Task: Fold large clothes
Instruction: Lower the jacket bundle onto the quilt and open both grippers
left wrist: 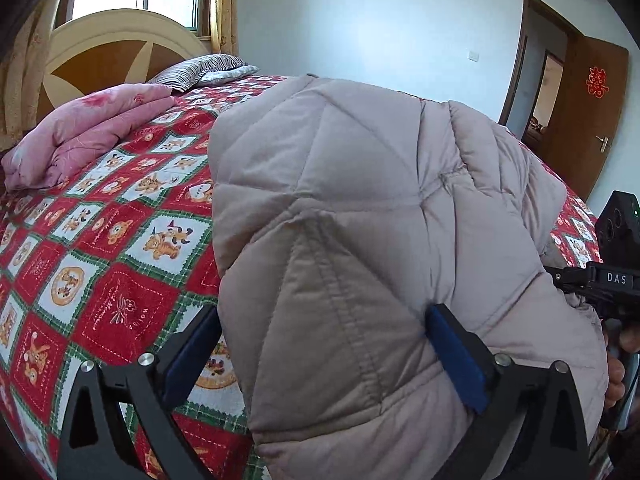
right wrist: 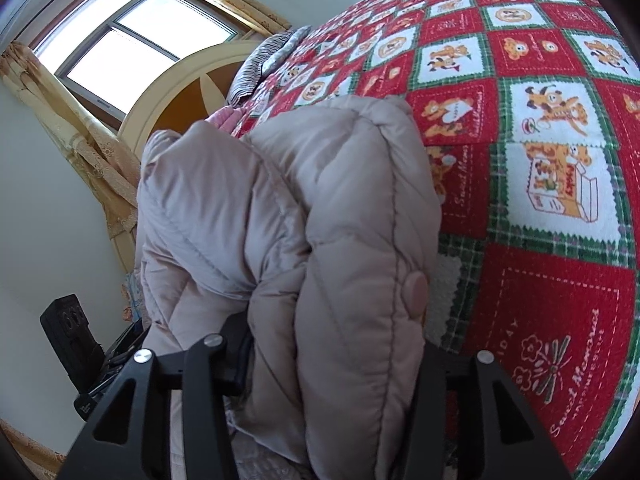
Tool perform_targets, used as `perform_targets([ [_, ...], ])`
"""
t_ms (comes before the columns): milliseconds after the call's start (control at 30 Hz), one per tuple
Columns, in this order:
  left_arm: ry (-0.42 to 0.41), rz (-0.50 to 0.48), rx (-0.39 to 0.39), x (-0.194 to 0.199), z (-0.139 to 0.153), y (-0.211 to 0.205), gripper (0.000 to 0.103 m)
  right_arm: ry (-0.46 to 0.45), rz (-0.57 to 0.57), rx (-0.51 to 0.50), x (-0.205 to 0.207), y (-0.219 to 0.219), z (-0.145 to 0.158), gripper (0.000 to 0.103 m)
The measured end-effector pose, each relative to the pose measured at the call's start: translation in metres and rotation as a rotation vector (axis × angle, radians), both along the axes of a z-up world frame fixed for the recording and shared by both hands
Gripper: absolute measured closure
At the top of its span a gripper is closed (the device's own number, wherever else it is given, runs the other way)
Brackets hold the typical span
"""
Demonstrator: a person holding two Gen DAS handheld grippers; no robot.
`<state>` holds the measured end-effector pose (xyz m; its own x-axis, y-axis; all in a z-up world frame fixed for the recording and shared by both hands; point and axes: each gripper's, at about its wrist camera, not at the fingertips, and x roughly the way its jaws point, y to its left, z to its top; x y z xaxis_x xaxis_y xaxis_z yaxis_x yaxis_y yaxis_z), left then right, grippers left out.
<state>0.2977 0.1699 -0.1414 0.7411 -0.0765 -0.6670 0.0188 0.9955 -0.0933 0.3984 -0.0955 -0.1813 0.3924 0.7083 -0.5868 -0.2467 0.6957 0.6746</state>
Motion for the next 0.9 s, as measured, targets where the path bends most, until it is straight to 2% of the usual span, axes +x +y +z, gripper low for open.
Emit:
perform_targets([
  [200,0.003,0.016,-0.006,-0.002,0.0,0.004,0.001,-0.009,-0.022,-0.05,-0.006,-0.005,0.001,0.042],
  [267,0.009,0.035,0.02,-0.006,0.007,0.003,0.001,-0.046,-0.055,-0.094,-0.01,-0.009,0.01,0.027],
  [333,-0.01,0.058,0.061,-0.015,0.019,0.001,0.001,-0.092,-0.1,-0.124,-0.018,-0.019,0.023,0.021],
  [400,-0.078,0.069,0.083,-0.031,0.038,0.0,0.001,-0.133,-0.132,-0.154,-0.028,-0.028,0.039,0.021],
  [500,-0.148,0.066,0.058,-0.051,0.064,0.001,0.001,-0.197,-0.194,-0.203,-0.047,-0.038,0.066,0.02],
  [667,-0.164,0.054,0.046,-0.072,0.079,-0.001,0.001,-0.294,-0.191,-0.227,-0.082,-0.025,0.097,0.014],
  [900,-0.206,0.045,0.054,-0.103,0.09,-0.003,0.001,-0.376,-0.166,-0.273,-0.119,0.0,0.112,0.014],
])
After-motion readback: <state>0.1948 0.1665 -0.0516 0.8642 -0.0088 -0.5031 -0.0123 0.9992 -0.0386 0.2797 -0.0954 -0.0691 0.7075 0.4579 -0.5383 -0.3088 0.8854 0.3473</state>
